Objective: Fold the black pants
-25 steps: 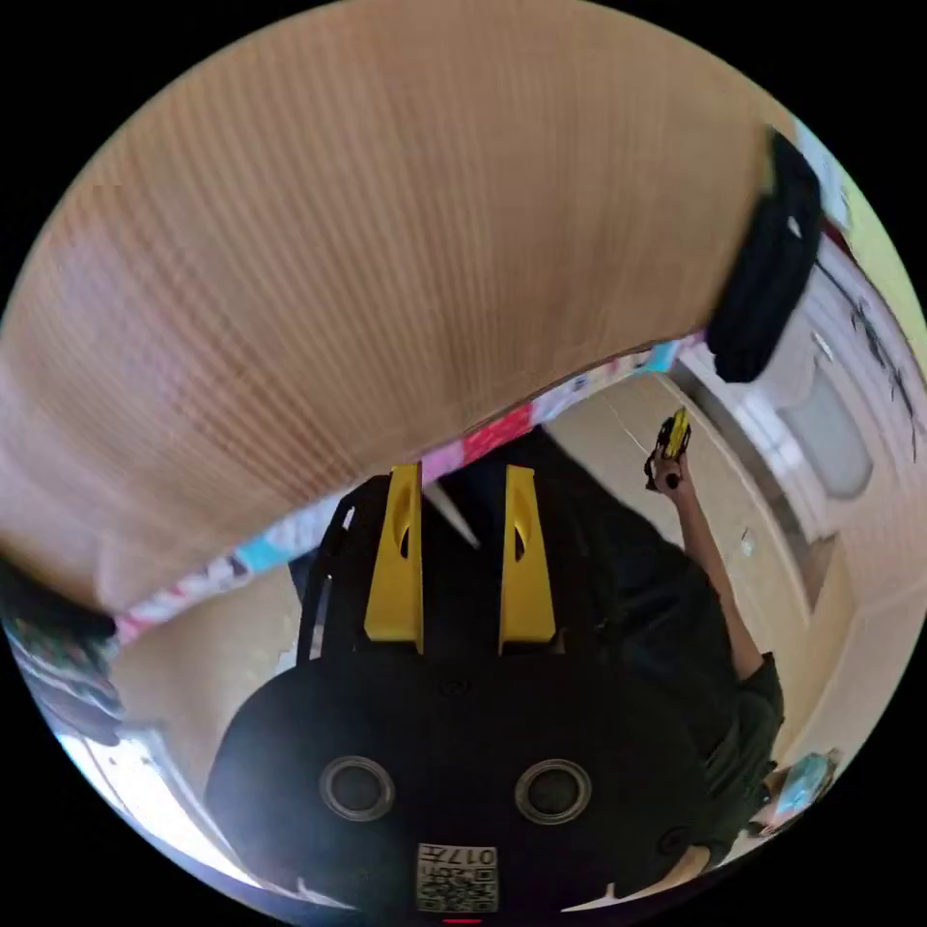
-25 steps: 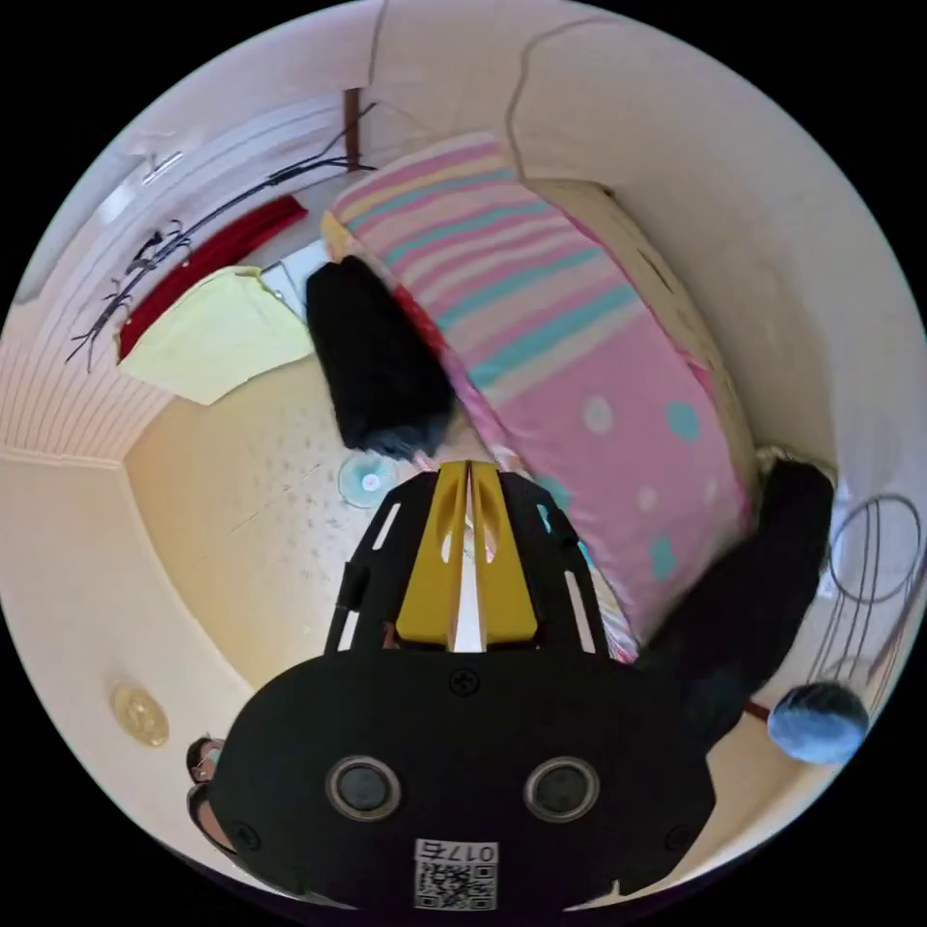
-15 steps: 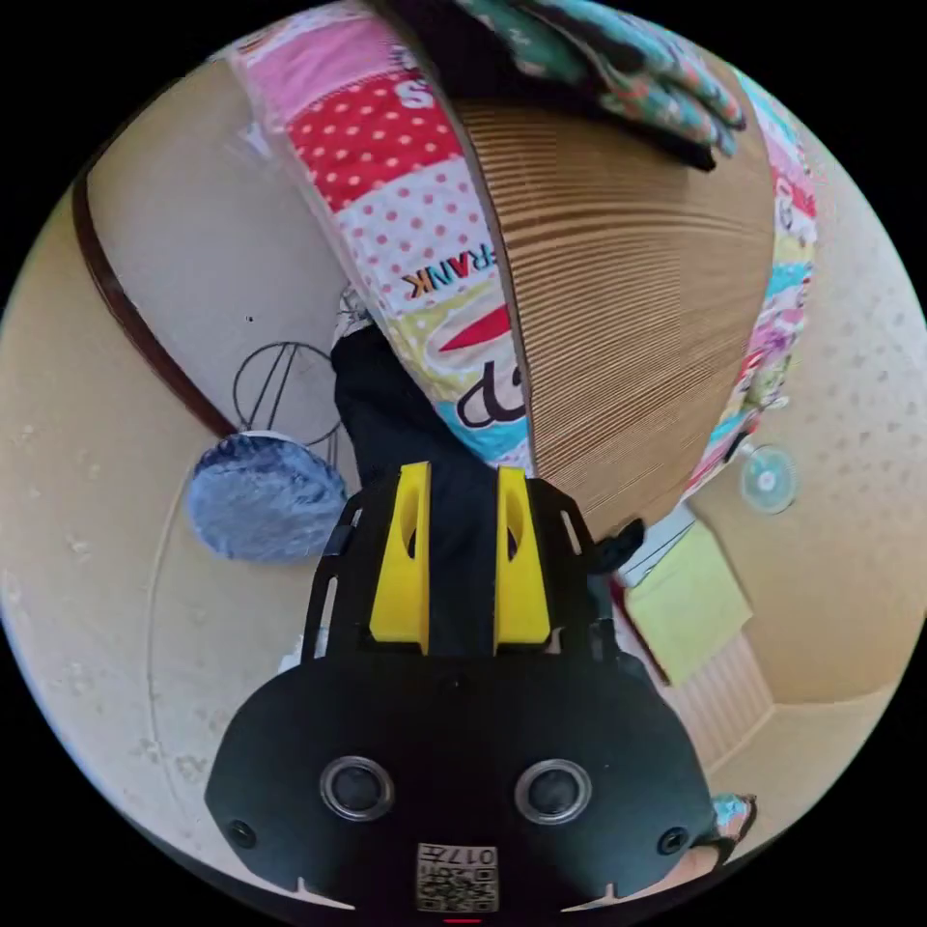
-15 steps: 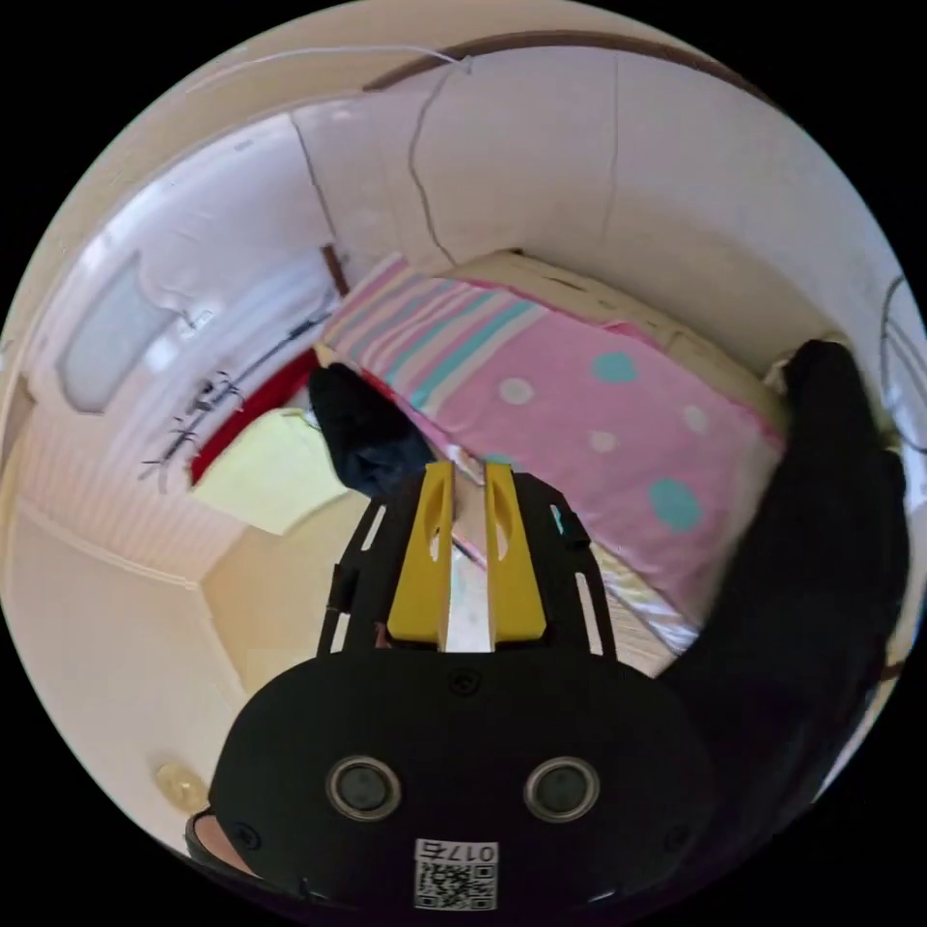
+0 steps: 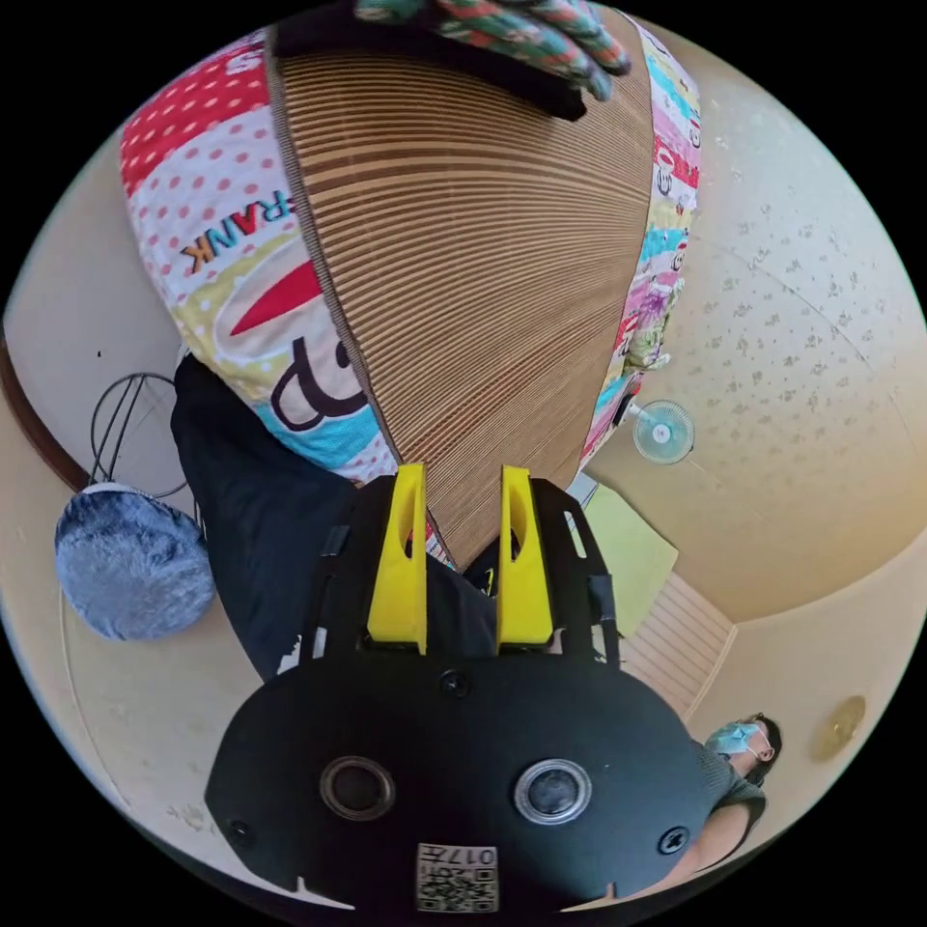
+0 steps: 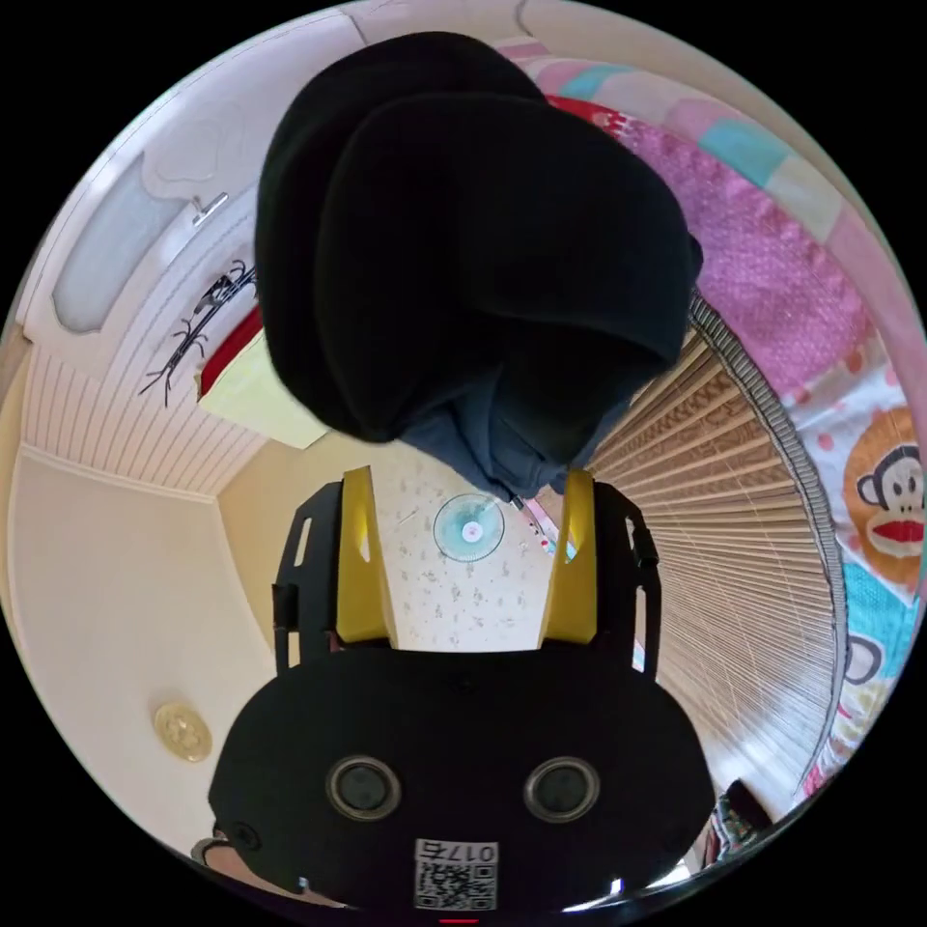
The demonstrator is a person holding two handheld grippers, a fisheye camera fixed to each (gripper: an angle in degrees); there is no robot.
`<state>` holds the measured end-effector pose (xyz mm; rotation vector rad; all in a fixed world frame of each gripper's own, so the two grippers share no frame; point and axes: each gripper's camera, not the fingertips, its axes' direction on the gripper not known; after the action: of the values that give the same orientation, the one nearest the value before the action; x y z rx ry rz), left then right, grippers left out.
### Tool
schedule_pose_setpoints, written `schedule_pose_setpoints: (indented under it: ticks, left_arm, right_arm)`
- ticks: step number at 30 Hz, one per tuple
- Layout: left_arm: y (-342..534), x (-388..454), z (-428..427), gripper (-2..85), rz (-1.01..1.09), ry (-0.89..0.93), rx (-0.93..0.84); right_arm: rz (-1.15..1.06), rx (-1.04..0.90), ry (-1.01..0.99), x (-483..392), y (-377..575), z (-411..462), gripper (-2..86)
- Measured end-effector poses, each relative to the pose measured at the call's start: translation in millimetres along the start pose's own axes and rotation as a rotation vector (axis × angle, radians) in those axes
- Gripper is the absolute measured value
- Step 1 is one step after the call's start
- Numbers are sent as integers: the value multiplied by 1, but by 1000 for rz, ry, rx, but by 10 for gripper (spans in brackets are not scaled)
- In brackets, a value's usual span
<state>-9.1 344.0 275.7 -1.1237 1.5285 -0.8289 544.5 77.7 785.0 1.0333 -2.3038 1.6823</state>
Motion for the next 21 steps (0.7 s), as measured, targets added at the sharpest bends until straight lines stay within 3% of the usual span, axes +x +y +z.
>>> schedule_pose_setpoints:
  ticks: [4, 6, 8, 11, 21]
  left_arm:
    - [-4, 32, 16, 114, 36, -22, -11]
    - [-8, 49, 26, 114, 49, -27, -9]
    - [-13, 59, 35, 114, 60, -34, -21]
    - [-24, 76, 52, 113, 91, -65, -58]
    - [-89, 166, 128, 113, 339, -171, -260]
  right_arm:
    - [84, 51, 21, 36, -19, -21, 243]
    - [77, 4, 34, 55, -29, -31, 159]
    - [-24, -55, 13, 58, -33, -35, 63]
    - [-237, -232, -19, 47, -42, -38, 22]
    - [-787, -612, -180, -35, -31, -42, -3]
